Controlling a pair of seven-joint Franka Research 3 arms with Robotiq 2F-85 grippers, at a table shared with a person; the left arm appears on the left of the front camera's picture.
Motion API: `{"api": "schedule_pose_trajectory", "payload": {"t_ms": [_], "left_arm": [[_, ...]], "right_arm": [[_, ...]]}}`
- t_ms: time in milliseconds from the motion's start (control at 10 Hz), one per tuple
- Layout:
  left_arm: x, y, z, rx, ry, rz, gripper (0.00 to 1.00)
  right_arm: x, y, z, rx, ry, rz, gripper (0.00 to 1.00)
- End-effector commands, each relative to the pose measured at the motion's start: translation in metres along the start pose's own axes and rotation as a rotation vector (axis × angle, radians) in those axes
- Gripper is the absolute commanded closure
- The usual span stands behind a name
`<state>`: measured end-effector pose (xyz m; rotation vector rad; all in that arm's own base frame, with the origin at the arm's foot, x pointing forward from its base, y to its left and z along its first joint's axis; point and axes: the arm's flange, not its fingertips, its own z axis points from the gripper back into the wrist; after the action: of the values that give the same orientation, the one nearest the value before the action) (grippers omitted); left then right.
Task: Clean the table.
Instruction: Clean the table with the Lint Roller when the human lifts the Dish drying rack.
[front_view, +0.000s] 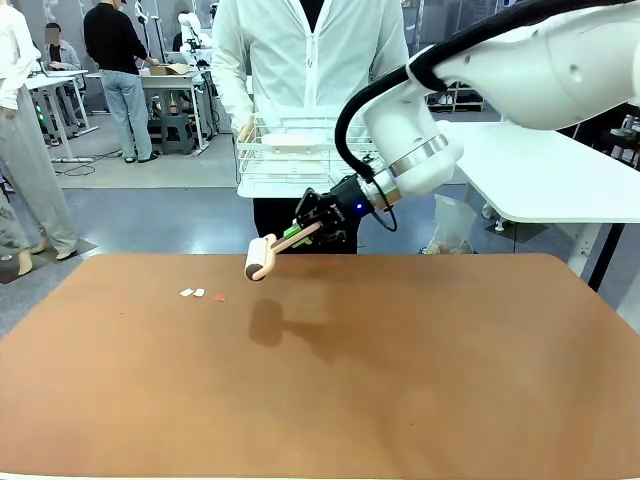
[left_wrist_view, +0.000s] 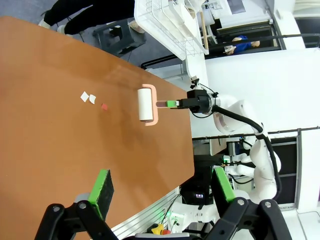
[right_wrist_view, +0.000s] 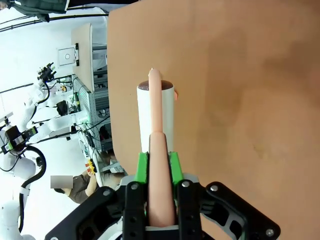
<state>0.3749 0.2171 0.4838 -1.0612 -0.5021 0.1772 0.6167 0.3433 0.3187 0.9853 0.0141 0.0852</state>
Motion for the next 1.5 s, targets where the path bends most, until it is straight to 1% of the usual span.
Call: {"api": "schedule_pose_trajectory", "payload": {"t_ms": [0,200,600,1000,1400], "left_arm": [[-0.001,0.0,0.003,-0.017,-0.003,-0.006,0.0],[-0.001,0.0,0.003,-0.017,-0.003,-0.006,0.0],[-0.001,0.0,0.003,-0.017,-0.003,-0.006,0.0],[-0.001,0.0,0.003,-0.017,-0.003,-0.006,0.0],[-0.001,0.0,0.003,-0.017,-0.003,-0.006,0.0]], "right_arm": [[0.022,0.001,-0.024,-0.023,-0.008,-0.018,0.79],[0.023,0.0,-0.039,-0.045,-0.002,-0.022,0.79],[0.02,-0.019,-0.05,-0.043,-0.021,-0.079,0.79],[0.013,-0.041,-0.07,-0.047,0.013,-0.114,0.79],[0.009,-0.041,-0.08,-0.074,0.02,-0.094,0.79]]}}
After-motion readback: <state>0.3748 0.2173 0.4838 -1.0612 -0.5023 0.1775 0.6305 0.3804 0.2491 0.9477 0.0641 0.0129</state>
